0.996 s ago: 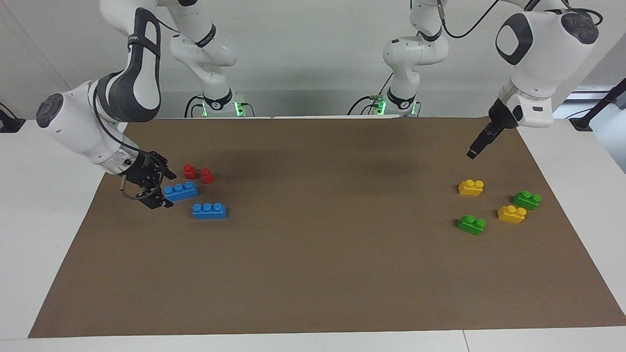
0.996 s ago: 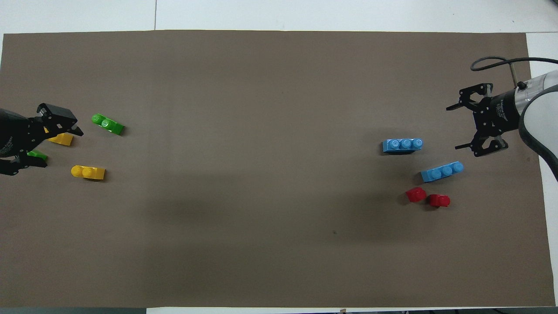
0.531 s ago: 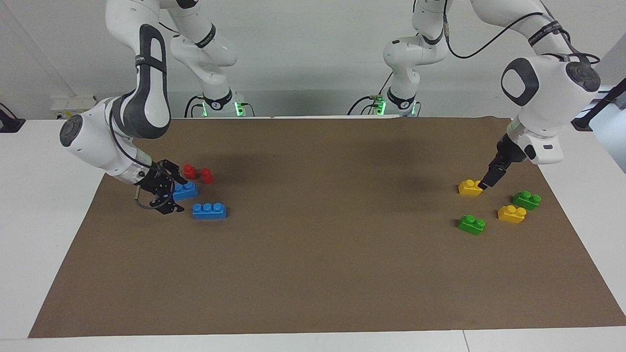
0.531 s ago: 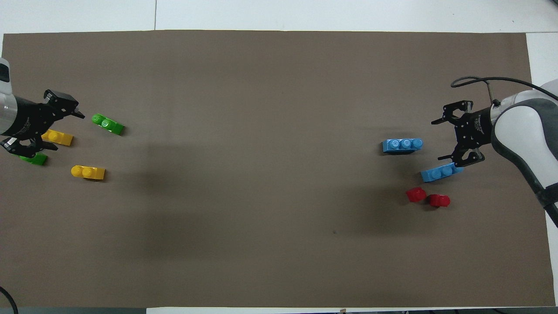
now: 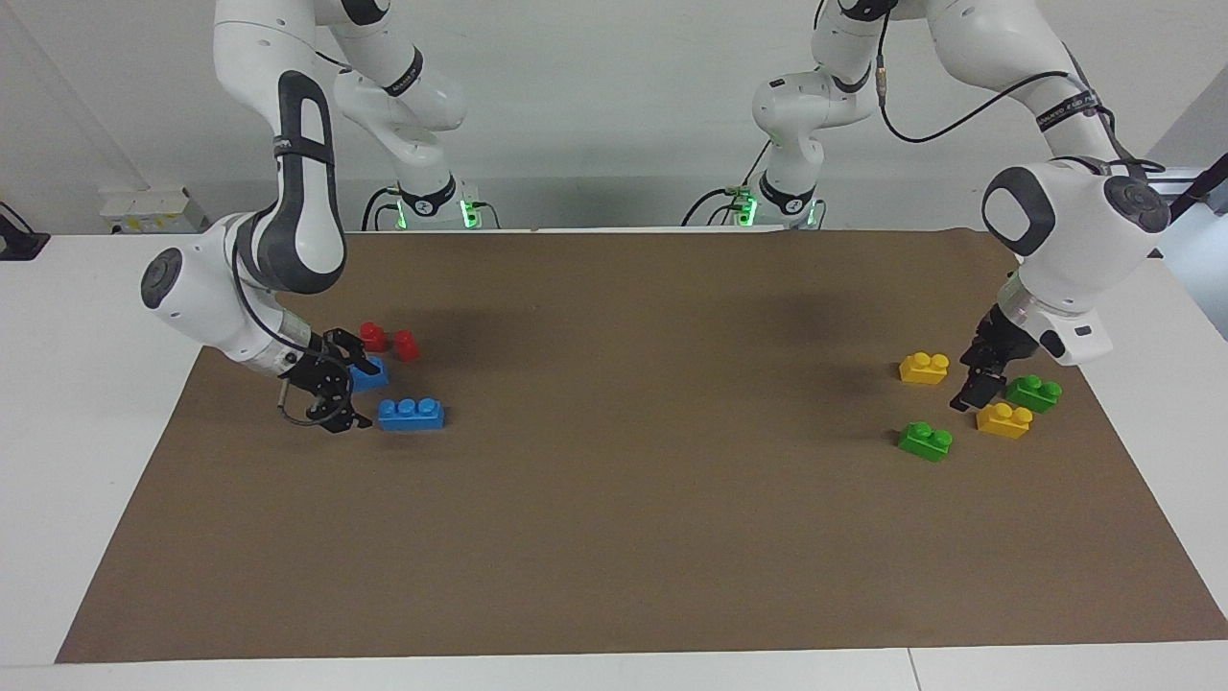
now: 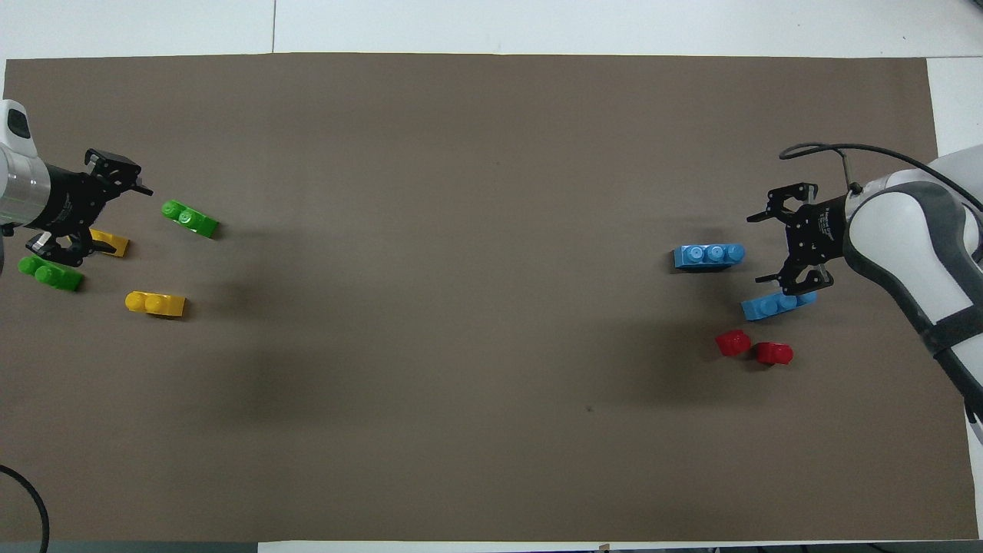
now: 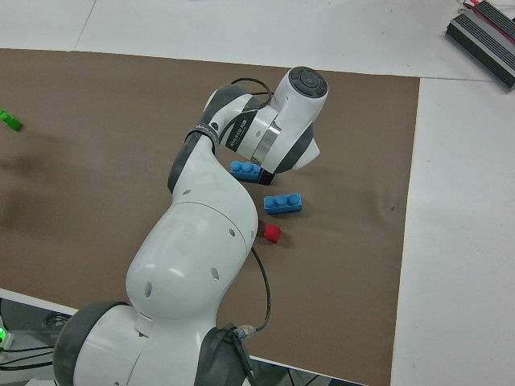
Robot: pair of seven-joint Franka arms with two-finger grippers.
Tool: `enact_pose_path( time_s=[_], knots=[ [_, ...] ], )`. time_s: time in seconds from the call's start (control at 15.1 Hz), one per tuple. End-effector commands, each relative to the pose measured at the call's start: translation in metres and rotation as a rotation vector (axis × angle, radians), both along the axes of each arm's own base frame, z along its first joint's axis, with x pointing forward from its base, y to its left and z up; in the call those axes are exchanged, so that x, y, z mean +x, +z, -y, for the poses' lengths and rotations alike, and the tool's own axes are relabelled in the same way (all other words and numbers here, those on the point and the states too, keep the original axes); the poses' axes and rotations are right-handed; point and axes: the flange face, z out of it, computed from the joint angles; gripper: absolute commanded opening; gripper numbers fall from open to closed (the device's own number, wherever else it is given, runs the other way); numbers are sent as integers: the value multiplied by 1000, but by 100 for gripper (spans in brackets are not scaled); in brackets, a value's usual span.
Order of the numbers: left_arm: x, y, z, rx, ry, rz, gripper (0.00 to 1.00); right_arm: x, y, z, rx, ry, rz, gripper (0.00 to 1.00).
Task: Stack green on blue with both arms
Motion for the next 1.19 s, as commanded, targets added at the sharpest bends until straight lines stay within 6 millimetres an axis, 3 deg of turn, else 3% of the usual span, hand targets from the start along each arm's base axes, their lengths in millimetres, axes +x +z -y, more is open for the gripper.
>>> enact_pose_path(
  time_s=[0.0, 0.4, 0.73, 0.8, 0.93, 1.13],
  knots=[
    [9, -9, 0, -15, 96, 22, 100, 0, -8, -9, 15, 8, 24, 100],
    [40, -39, 4, -17, 134, -9, 100, -6, -30, -9, 11, -44, 50, 100],
    [41, -63, 5, 13, 114, -35, 100, -12, -43, -8, 10, -50, 57, 94],
    [40, -68, 7, 14, 112, -41, 100, -13, -44, -11, 11, -49, 57, 87],
    [35, -85, 8, 19, 108, -56, 100, -13, -45, -15, 45, -81, 57, 61],
    [32, -95, 8, 19, 108, -52, 100, -12, -44, -14, 47, -87, 61, 25]
  ],
)
